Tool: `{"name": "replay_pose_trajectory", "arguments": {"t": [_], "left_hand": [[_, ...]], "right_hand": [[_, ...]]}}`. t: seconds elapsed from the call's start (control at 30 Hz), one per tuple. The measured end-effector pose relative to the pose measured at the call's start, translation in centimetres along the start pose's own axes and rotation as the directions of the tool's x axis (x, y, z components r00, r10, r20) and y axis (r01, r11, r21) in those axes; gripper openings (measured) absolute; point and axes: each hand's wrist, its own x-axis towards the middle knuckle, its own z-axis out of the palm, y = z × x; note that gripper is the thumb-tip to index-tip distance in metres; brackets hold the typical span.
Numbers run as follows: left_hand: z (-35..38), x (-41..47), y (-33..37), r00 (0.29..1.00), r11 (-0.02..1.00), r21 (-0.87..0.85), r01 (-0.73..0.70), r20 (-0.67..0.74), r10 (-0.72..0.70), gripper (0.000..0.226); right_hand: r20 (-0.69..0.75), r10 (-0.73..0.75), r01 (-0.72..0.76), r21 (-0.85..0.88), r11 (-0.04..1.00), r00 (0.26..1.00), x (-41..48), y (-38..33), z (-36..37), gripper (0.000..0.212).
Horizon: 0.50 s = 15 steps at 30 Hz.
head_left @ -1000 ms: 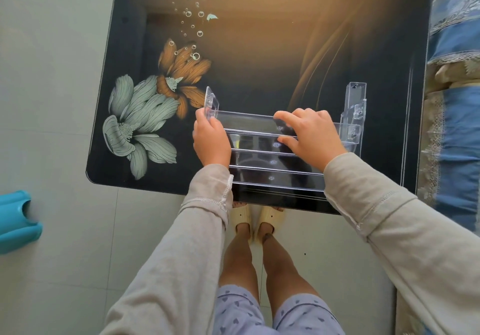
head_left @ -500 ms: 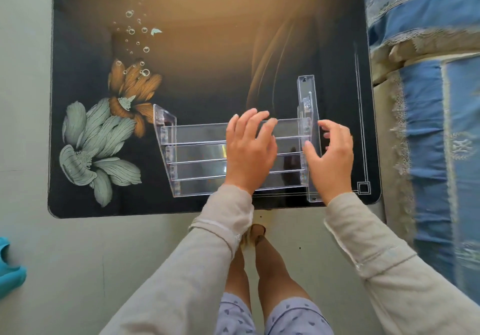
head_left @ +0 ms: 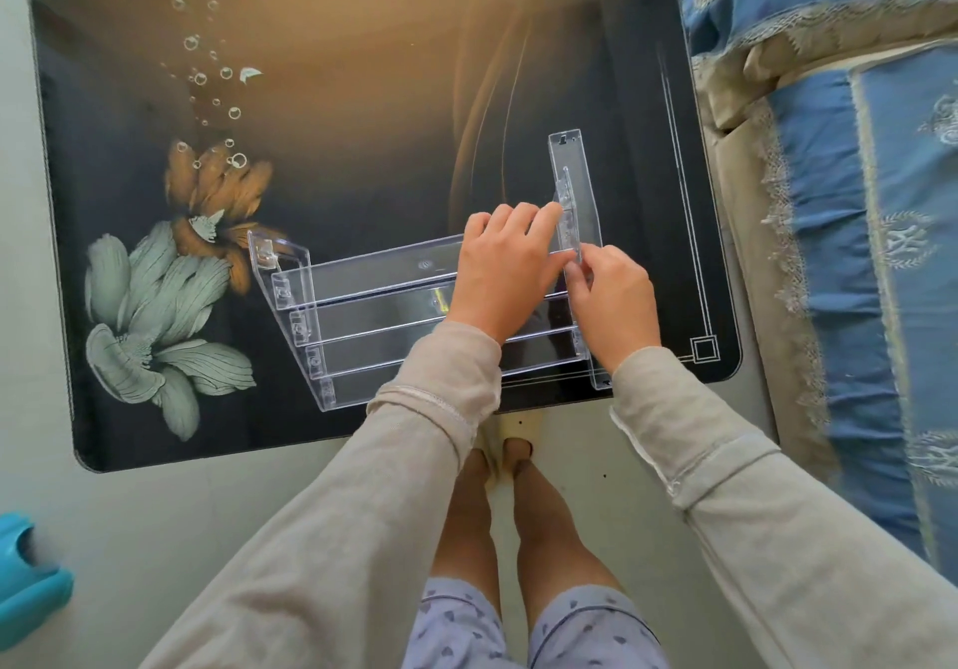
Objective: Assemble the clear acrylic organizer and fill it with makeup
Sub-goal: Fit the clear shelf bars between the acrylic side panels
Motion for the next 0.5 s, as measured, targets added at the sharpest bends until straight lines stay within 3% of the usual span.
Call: {"name": "replay_pose_trajectory", "arguments": {"t": [0.5], "left_hand": [[0.36,0.25,-0.03,0.996,0.999,0.006,0.040,0.082,-0.040,0.047]], "right_hand": [[0.003,-0.026,0.026,-0.018,0.999,1.000,0.25,0.10,-0.21,0.026]]}}
